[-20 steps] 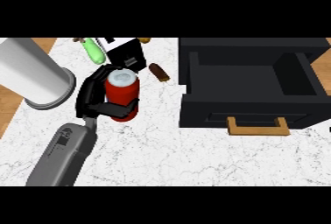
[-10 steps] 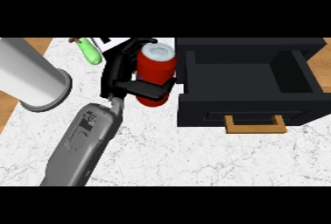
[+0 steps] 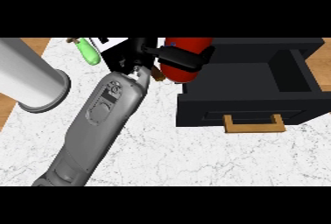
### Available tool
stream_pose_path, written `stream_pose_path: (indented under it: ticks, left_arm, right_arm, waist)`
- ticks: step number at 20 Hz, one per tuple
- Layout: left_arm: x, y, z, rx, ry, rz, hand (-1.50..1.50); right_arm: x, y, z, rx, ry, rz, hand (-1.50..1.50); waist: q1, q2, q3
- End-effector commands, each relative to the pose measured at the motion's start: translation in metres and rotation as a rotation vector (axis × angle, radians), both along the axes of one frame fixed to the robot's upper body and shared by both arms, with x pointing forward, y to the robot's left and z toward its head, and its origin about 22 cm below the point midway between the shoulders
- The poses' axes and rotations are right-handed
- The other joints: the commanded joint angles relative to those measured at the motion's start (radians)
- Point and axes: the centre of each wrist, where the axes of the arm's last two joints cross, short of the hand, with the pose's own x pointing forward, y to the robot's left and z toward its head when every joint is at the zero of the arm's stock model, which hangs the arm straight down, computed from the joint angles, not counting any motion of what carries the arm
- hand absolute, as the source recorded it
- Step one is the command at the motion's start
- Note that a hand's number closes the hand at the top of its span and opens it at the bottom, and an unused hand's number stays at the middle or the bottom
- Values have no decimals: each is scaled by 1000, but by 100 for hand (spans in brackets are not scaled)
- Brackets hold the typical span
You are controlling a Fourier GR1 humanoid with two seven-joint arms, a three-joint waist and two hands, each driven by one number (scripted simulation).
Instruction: Pick up the can, place it into the drawer and close the drawer
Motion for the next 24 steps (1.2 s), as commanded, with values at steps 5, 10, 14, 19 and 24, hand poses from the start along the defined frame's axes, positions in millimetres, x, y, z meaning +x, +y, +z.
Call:
stream_pose_path:
  ticks: [5, 10, 14, 19, 24]
  left_arm:
    - [18, -43, 38, 29, 3, -2, 150]
    - [33, -52, 37, 62, 7, 22, 150]
    - [29, -72, 56, 84, 29, 27, 150]
    - [35, -79, 74, 81, 57, 15, 150]
    - [46, -74, 46, 140, 24, 44, 150]
  right_arm:
    - [0, 9, 6, 10, -1, 6, -150]
    - [22, 8, 1, 14, 6, -4, -150]
    - [12, 19, 3, -1, -9, 32, -150]
    - [12, -2, 2, -9, -1, 22, -150]
    - [22, 8, -17, -6, -3, 21, -150]
  waist:
    - [-16, 4, 0]
    - [-19, 8, 0]
    - [-30, 7, 1]
    - [-32, 7, 1]
    - [-45, 15, 2]
